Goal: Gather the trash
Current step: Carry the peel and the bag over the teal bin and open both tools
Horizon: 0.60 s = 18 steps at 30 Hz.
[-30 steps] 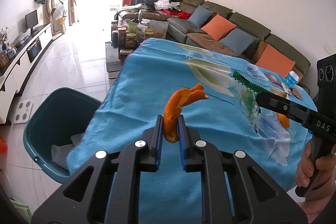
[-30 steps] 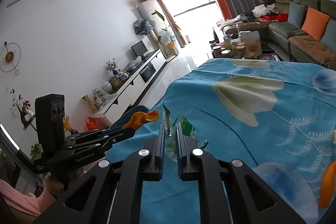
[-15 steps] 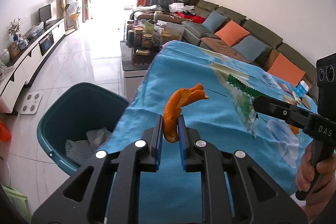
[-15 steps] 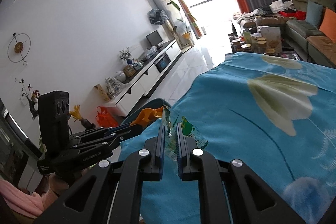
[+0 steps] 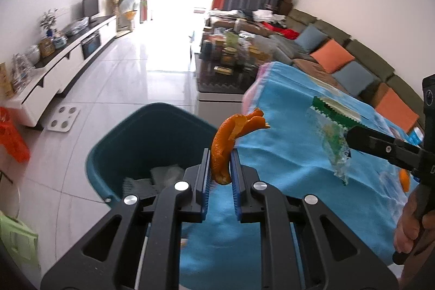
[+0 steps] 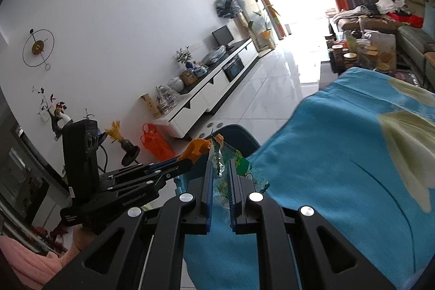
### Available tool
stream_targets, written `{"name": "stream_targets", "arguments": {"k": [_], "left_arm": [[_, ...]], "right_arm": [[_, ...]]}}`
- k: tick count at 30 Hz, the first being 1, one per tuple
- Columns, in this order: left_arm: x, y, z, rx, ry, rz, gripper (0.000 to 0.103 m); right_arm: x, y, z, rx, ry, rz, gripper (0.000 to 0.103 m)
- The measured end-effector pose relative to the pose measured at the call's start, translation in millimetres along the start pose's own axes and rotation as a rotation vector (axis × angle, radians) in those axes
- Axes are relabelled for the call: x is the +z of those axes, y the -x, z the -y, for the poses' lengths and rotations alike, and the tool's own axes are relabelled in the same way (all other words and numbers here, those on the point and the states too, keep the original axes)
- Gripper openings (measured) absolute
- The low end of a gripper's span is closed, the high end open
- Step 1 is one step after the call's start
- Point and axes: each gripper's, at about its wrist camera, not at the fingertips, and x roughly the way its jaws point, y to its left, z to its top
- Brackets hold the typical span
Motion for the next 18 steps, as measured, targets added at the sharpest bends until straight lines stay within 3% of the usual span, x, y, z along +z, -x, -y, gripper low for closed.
{"name": "stream_targets", "arguments": {"k": [18], "left_arm": [[0,-32,-59,0.086,0.101,-0.051,0.015]], "right_arm": [[24,-73,-17,0.056,0.032,-0.085,0.009]]}}
